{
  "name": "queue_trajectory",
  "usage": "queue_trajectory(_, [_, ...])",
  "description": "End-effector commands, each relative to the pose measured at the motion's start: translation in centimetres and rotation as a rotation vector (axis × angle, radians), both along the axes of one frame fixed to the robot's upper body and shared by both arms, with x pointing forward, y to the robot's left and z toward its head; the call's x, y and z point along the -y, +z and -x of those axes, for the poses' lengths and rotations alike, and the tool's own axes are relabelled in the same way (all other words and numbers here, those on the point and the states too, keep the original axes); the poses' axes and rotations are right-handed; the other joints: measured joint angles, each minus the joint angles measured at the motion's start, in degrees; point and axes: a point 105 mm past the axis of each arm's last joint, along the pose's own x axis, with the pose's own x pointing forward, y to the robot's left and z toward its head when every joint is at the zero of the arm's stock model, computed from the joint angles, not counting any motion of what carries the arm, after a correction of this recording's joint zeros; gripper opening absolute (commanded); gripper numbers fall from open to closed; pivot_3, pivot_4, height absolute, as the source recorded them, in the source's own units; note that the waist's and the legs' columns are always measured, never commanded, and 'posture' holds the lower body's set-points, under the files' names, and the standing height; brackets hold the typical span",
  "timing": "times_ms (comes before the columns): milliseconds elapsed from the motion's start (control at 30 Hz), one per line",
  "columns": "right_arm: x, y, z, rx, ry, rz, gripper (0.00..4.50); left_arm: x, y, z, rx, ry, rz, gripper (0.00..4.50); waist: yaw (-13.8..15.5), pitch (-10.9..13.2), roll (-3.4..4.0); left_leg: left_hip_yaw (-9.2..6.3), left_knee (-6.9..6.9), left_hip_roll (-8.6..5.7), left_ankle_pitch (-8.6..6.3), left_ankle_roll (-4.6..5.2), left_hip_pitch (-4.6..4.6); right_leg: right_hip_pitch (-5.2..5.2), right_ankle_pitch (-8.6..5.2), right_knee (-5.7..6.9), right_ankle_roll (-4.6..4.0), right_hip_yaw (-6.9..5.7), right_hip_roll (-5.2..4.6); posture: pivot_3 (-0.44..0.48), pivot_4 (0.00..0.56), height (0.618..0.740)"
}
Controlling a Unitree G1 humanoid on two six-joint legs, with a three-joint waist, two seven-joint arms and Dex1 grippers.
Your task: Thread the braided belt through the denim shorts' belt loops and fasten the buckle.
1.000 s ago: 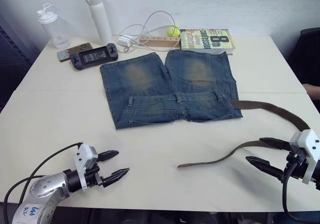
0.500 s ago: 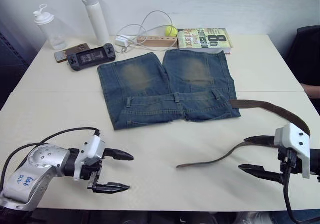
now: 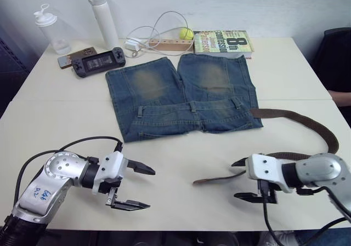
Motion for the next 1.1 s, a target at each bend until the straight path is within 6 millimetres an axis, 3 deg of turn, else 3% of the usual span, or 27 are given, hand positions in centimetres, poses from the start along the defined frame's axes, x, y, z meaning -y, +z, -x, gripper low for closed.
queue_trajectory(33, [-0.5, -0.3, -0.4, 0.025, 0.021, -0.012, 3.13, 0.2, 0.9, -0.3, 0.065, 0.026, 0.046, 4.5, 0.1, 0.0, 0.0, -0.01, 0.04, 0.0, 0.0, 0.0, 0.0, 0.0, 0.0, 0.02, 0.0, 0.0, 0.0, 0.0, 0.15, 0.734])
queue_trajectory(233, [-1.1, 0.4, -1.4, 0.023, 0.018, -0.117, 0.04, 1.1, 2.4, -1.7, 0.124, 0.114, 0.21, 4.5, 0.0, 0.0, 0.0, -0.02, 0.12, 0.0, -0.01, 0.0, 0.0, 0.02, 0.0, 0.06, 0.0, -0.01, 0.02, 0.0, 0.15, 0.734])
queue_trajectory(400, [-2.5, 6.4, -2.2, -0.041, -0.001, -0.392, 0.01, 2.6, 3.8, -2.1, 0.013, 0.152, 0.415, 4.5, -0.2, 0.0, 0.01, -0.01, 0.21, 0.01, -0.01, 0.0, 0.01, 0.01, 0.01, 0.14, 0.01, 0.02, 0.04, 0.0, 0.15, 0.734])
queue_trajectory(533, [-2.3, 10.1, -2.6, -0.081, -0.014, -0.505, 0.01, 4.1, 5.4, -4.4, -0.095, 0.228, 0.597, 4.5, 0.3, 0.0, -0.01, -0.13, 0.35, 0.0, -0.04, 0.01, -0.02, 0.07, 0.01, 0.14, 0.02, -0.06, 0.04, 0.0, 0.15, 0.734])
queue_trajectory(767, [-2.9, 11.9, -2.7, -0.103, -0.035, -0.596, 0.01, 8.3, 7.3, -6.0, -0.206, 0.202, 0.784, 4.5, 0.3, 0.0, -0.07, -0.16, 0.52, -0.05, -0.15, 0.09, -0.18, 0.02, 0.03, 0.1, 0.06, -0.06, 0.04, 0.0, 0.15, 0.734])
queue_trajectory(933, [-3.0, 11.8, -2.6, -0.112, -0.059, -0.597, 0.01, 10.7, 7.1, -6.9, -0.237, 0.211, 0.778, 4.5, 0.0, 0.0, -0.07, -0.14, 0.62, -0.05, -0.13, 0.06, -0.19, 0.01, 0.06, 0.17, 0.12, -0.04, 0.09, 0.0, 0.15, 0.734])
queue_trajectory(1033, [-2.9, 11.7, -2.6, -0.113, -0.073, -0.608, 0.0, 11.7, 6.8, -7.3, -0.241, 0.202, 0.768, 3.69, 0.1, 0.0, -0.08, -0.14, 0.6, -0.05, -0.13, 0.05, -0.18, -0.03, 0.06, 0.18, 0.12, 0.0, 0.12, 0.0, 0.15, 0.734])
queue_trajectory(1100, [-2.8, 11.6, -2.7, -0.103, -0.088, -0.607, 0.0, 12.0, 7.2, -7.4, -0.242, 0.19, 0.784, 2.77, 0.2, 0.0, -0.09, -0.14, 0.61, -0.06, -0.12, 0.05, -0.19, -0.03, 0.06, 0.17, 0.12, 0.0, 0.1, 0.0, 0.15, 0.734])
